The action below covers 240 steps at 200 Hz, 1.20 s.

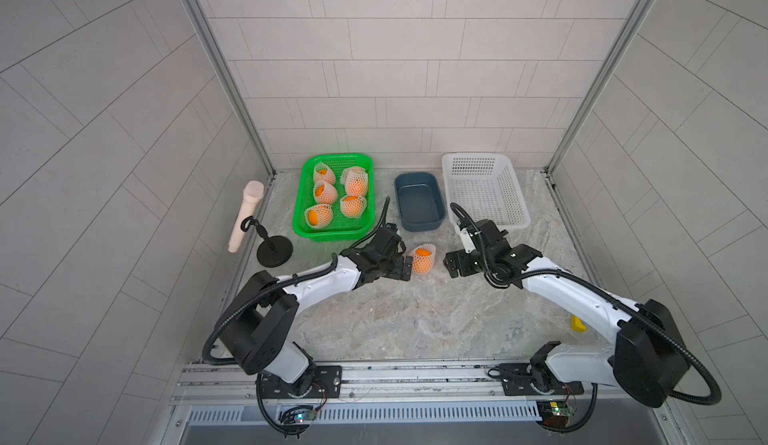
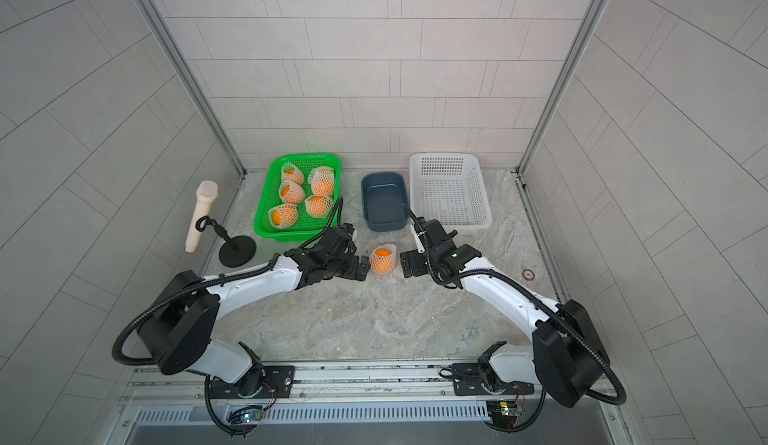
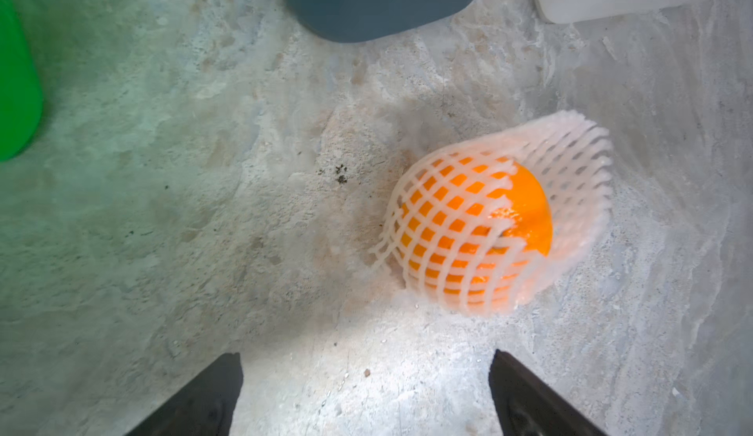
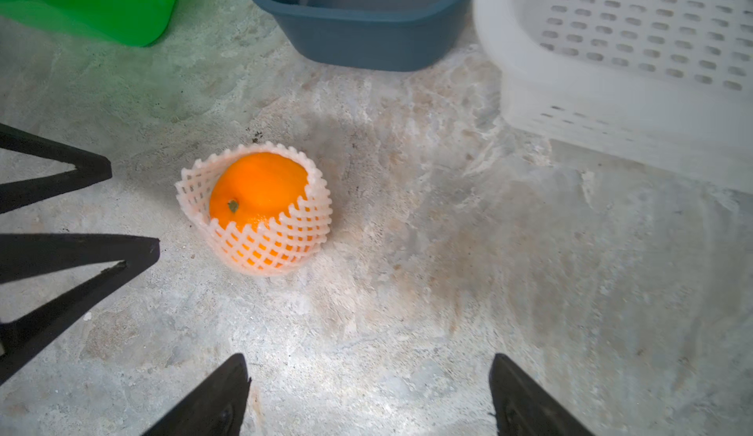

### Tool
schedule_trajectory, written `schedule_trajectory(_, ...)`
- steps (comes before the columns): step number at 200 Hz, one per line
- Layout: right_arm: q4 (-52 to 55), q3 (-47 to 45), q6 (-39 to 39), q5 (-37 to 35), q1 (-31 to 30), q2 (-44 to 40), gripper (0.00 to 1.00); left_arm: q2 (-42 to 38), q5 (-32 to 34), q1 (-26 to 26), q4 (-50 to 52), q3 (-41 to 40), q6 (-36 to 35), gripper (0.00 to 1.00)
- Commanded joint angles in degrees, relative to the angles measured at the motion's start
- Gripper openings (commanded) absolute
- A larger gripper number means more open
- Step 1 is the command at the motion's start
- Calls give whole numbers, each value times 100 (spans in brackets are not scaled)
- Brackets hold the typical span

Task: Remove foam nets from oranges
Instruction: Place the orange at the center of the board, then remove the foam net from the orange.

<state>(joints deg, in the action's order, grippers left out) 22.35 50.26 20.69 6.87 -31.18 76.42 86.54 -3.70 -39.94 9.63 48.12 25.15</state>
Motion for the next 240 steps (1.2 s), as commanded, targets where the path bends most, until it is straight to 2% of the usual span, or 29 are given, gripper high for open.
schedule_trajectory(1, -73, 279, -24, -202, -195, 358, 91, -157, -22, -12, -202, -135, 122, 100)
schedule_trajectory(42, -283, 329, 168, -284, -264, 639, 89, -16, -541, -18, -705, -67, 121, 95)
schedule_trajectory(84, -60, 51, 585, -982, -35, 389, 85, 689, -719, -107, -816, 598, 230, 84)
schedule_trajectory(111, -90, -359, 691, -803, 478, -132, 85, 1138, -413, -354, -492, 1138, 116, 83)
schedule_trajectory(142, 40, -603, 613, -642, 884, -598, 85, 1476, 227, -610, 83, 1697, -37, 83)
schedule_trajectory(182, 42, -671, 577, -509, 965, -667, 85, 1941, 840, -832, 876, 2294, -200, 81)
schedule_trajectory(221, -54, -687, 586, -425, 965, -550, 85, 2156, 1557, -1058, 1374, 2616, -308, 82)
schedule_trajectory(240, -81, -685, 595, -418, 965, -524, 85, 2174, 1701, -1103, 1419, 2650, -306, 83)
